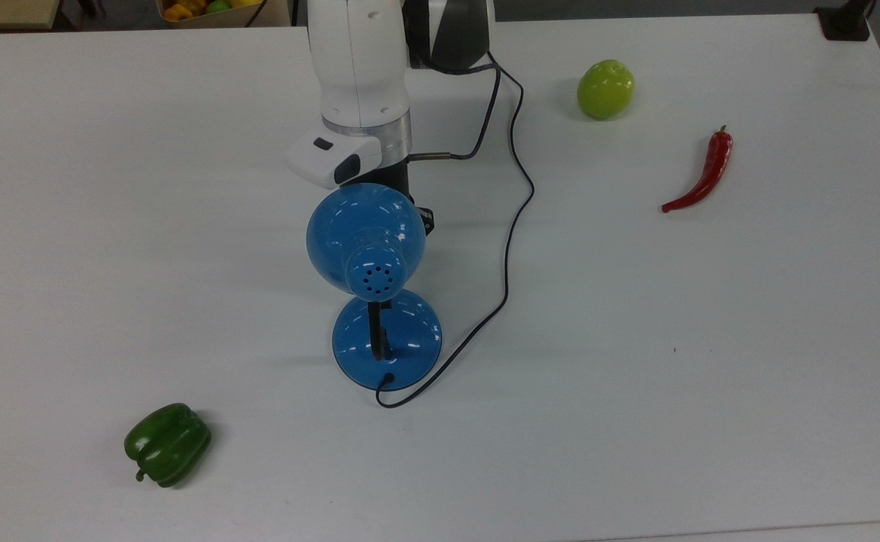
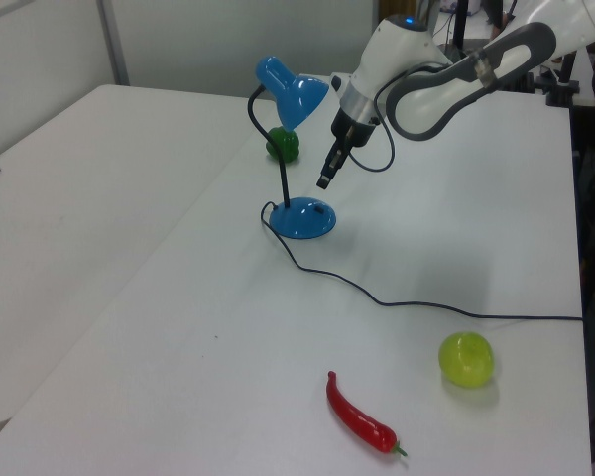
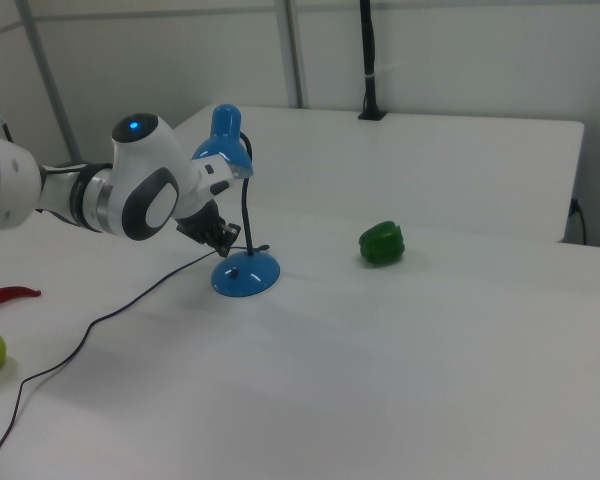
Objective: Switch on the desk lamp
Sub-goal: 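Press the switch on the lamp base with the gripper fingers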
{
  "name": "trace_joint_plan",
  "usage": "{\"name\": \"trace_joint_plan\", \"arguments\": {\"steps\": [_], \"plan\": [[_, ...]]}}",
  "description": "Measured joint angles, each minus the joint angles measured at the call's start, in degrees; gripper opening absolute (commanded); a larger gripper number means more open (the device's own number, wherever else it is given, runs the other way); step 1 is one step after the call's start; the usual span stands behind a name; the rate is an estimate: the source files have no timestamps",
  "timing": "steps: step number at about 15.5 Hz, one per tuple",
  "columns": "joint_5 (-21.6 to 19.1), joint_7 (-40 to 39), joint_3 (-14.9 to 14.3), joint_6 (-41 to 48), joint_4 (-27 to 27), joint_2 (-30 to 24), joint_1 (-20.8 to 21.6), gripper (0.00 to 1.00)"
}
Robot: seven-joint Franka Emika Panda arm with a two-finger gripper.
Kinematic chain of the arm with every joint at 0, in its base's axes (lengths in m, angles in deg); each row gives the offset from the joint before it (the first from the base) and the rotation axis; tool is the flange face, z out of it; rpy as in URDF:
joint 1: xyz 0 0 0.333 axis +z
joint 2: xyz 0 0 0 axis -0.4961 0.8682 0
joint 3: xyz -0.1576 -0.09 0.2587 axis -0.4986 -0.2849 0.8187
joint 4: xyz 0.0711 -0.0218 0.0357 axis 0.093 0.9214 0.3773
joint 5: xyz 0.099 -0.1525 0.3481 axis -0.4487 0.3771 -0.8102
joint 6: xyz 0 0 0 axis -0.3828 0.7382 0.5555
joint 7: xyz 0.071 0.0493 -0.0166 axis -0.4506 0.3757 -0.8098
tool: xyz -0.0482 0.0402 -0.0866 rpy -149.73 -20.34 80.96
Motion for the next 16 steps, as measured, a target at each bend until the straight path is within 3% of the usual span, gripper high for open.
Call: {"name": "trace_joint_plan", "arguments": {"steps": [16], "plan": [[0.0, 0.06, 0.0, -3.18, 0.0, 4.03, 0.26, 0.0]]}}
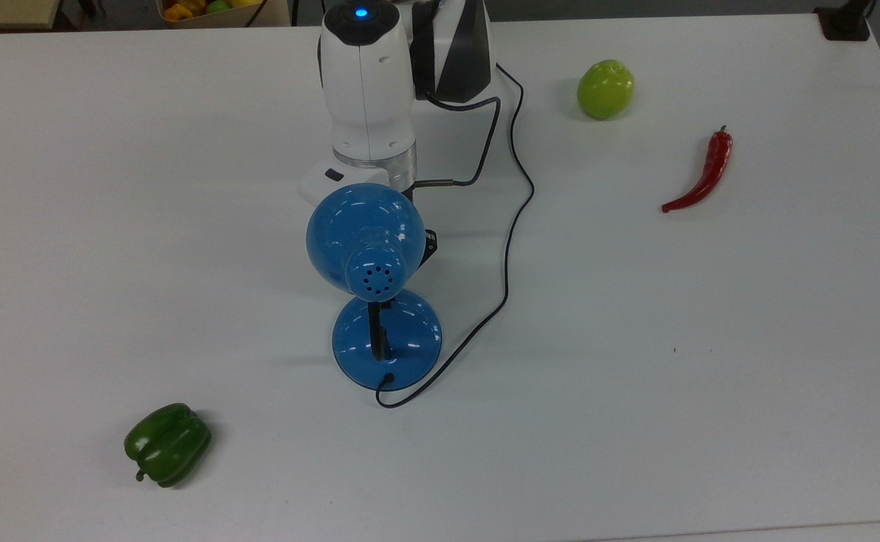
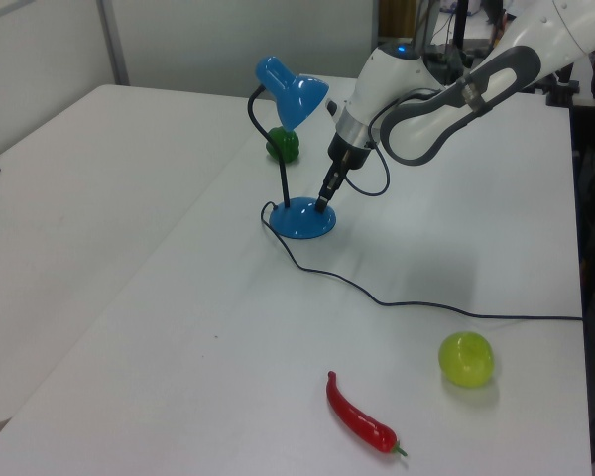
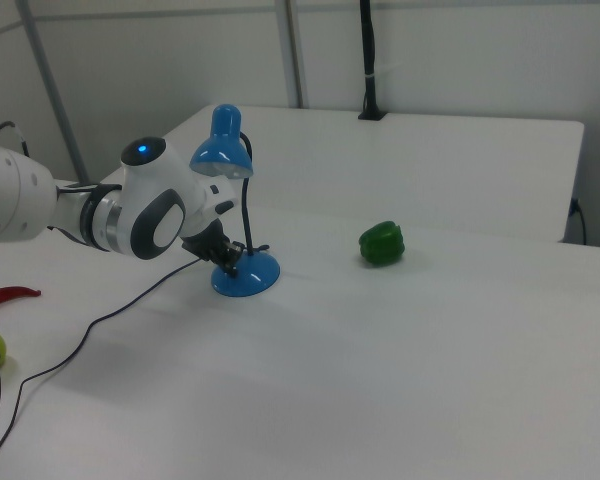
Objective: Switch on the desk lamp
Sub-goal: 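Press the switch on the lamp base with the gripper fingers, then hold the gripper on the switch while the lamp lights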
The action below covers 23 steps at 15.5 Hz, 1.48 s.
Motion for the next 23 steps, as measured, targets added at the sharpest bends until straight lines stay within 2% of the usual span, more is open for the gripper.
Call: {"name": "trace_joint_plan", "arguments": {"steps": [23], "plan": [[0.0, 0.0, 0.0, -4.86, 0.0, 1.58, 0.0, 0.0]]}}
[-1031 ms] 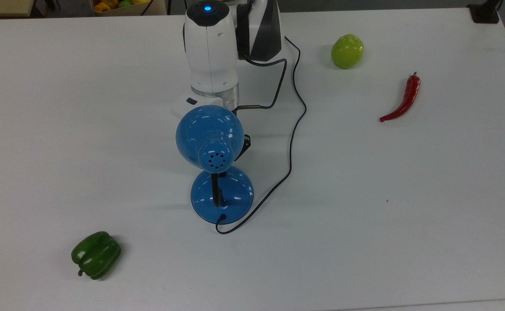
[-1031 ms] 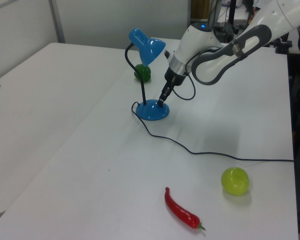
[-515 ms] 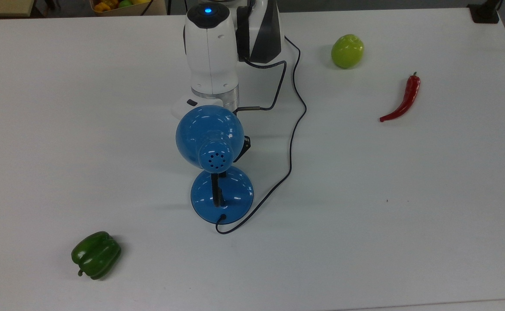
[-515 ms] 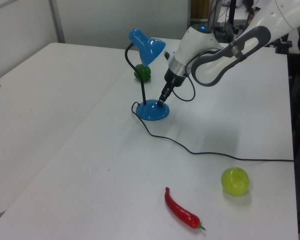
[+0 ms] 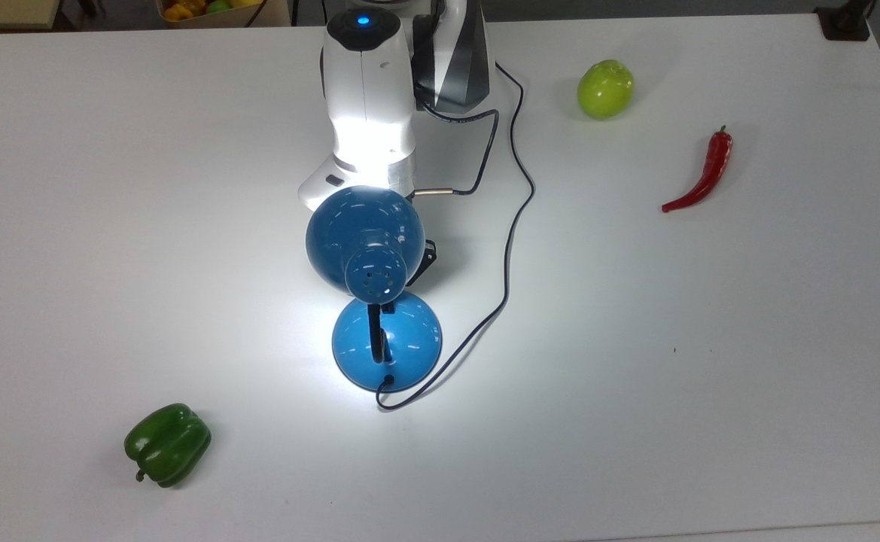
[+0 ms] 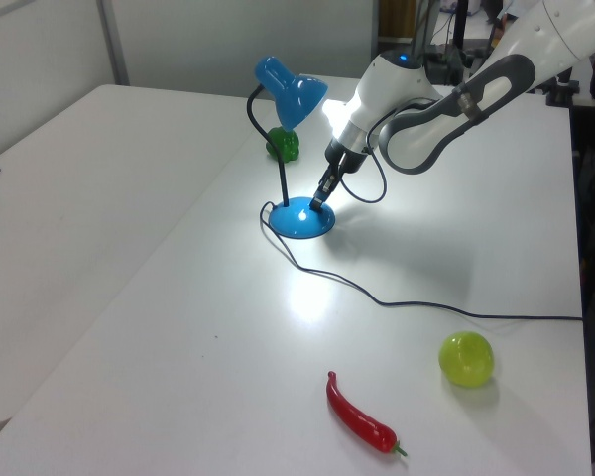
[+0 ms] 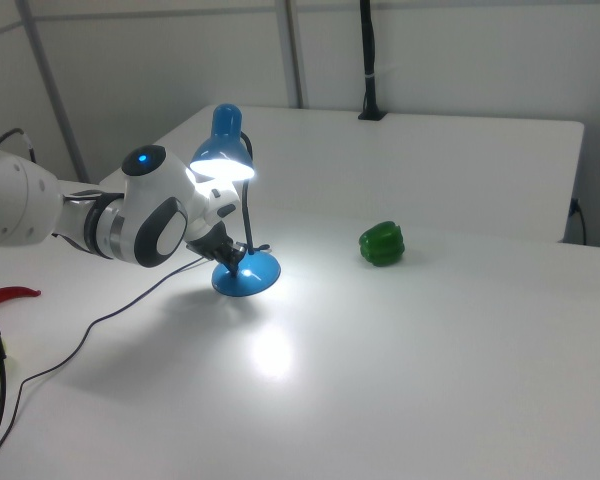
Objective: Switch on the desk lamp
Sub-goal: 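Hold the gripper on the switch while the lamp lights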
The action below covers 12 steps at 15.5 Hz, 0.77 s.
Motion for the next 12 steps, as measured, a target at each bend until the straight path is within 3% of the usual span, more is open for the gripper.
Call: {"name": "trace_joint_plan", "arguments": {"steps": [12], "plan": [[0.0, 0.0, 0.0, 0.0, 1.05, -0.78, 0.01, 0.0]]}}
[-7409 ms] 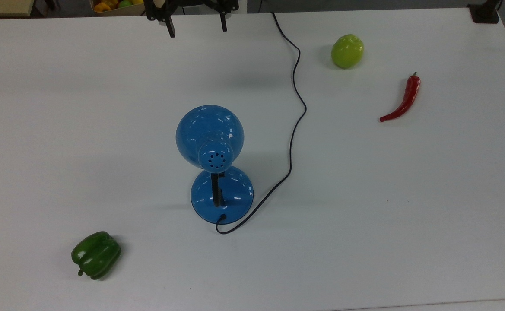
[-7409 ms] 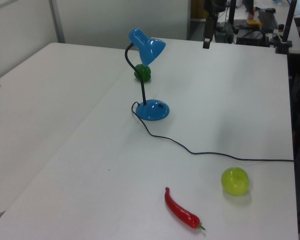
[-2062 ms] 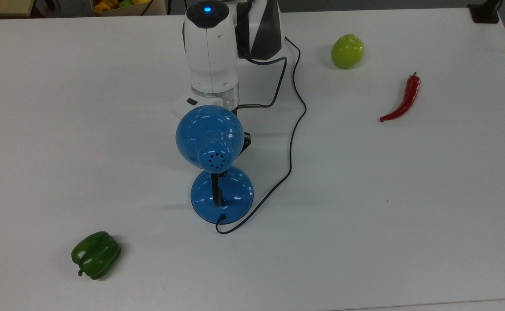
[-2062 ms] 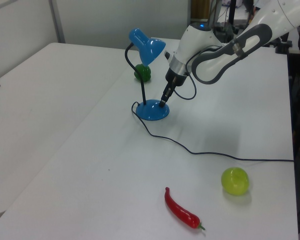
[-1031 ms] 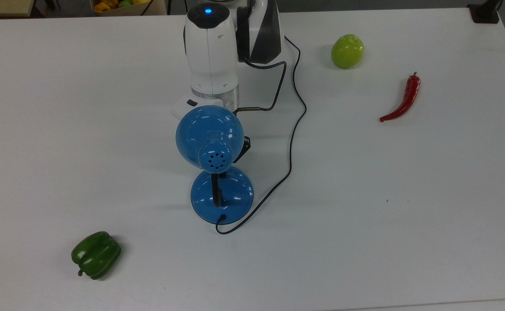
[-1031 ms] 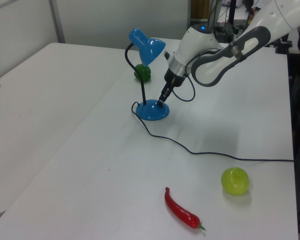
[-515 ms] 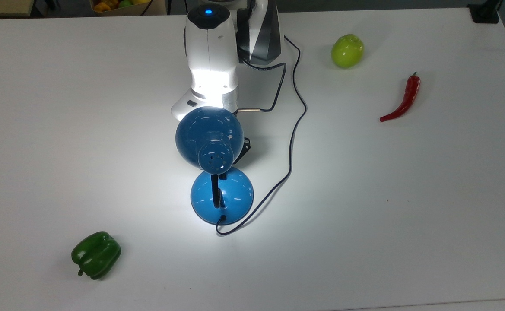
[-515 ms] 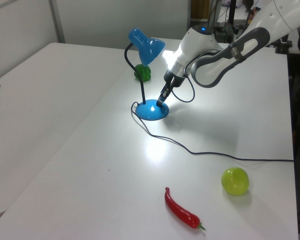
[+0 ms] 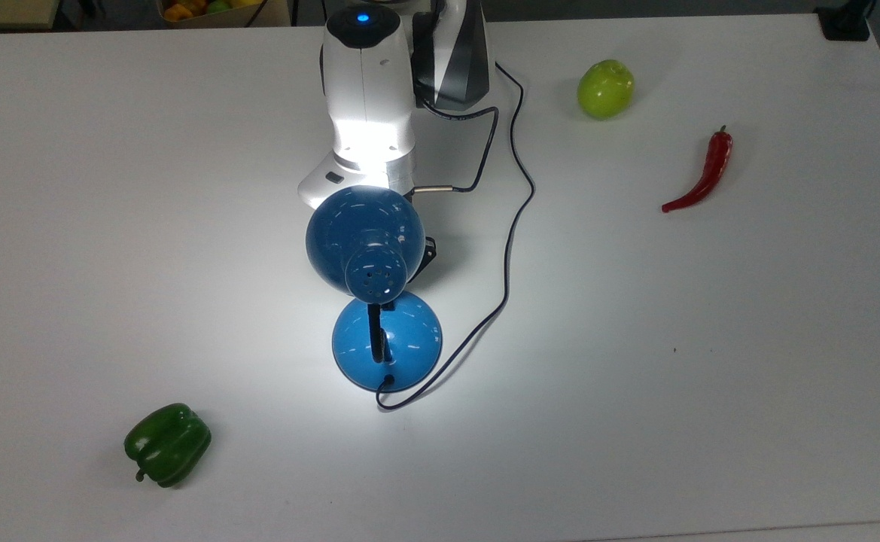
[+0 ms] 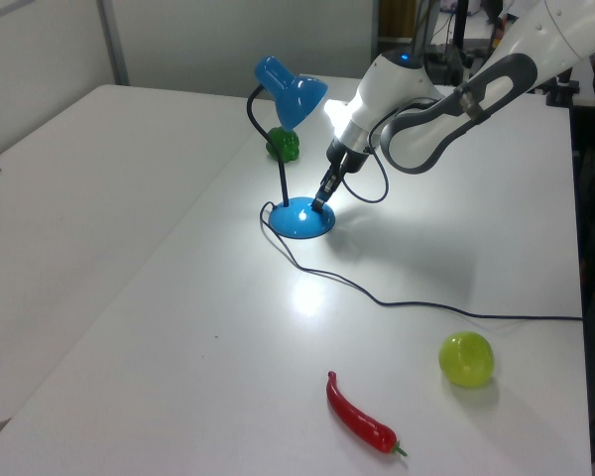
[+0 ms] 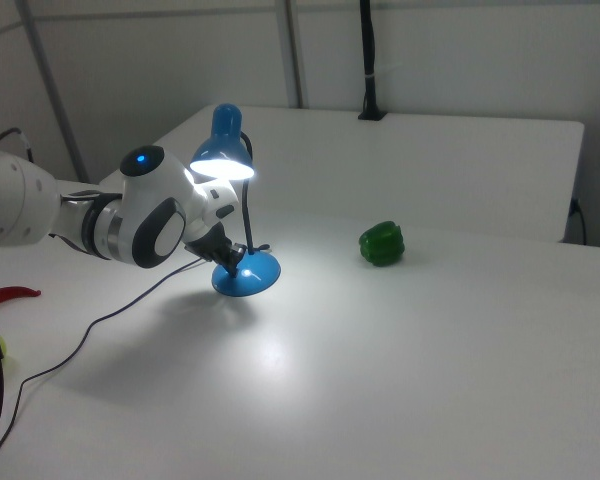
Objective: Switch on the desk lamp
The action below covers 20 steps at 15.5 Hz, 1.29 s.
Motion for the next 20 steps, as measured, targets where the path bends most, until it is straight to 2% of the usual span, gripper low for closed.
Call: {"name": "trace_joint_plan", "arguments": {"steps": [6, 10, 11, 14, 15, 17, 20], "plan": [[0.0, 0.0, 0.0, 10.29, 1.27, -4.43, 0.02, 0.0], [0.41, 0.0, 0.01, 20.56, 1.47, -7.47, 0.12, 0.07], [0.75, 0.0, 0.01, 23.22, 1.52, -8.07, 0.21, 0.13], [1.69, 0.0, 0.02, 30.5, 1.62, -9.38, 0.72, 0.6], [1.72, 0.0, 0.02, 32.47, 1.62, -9.79, 0.88, 0.68], [1.73, 0.0, 0.02, 36.19, 1.62, -10.91, 1.01, 1.0], [1.75, 0.0, 0.01, 40.77, 1.61, -13.39, 1.01, 1.0]]}}
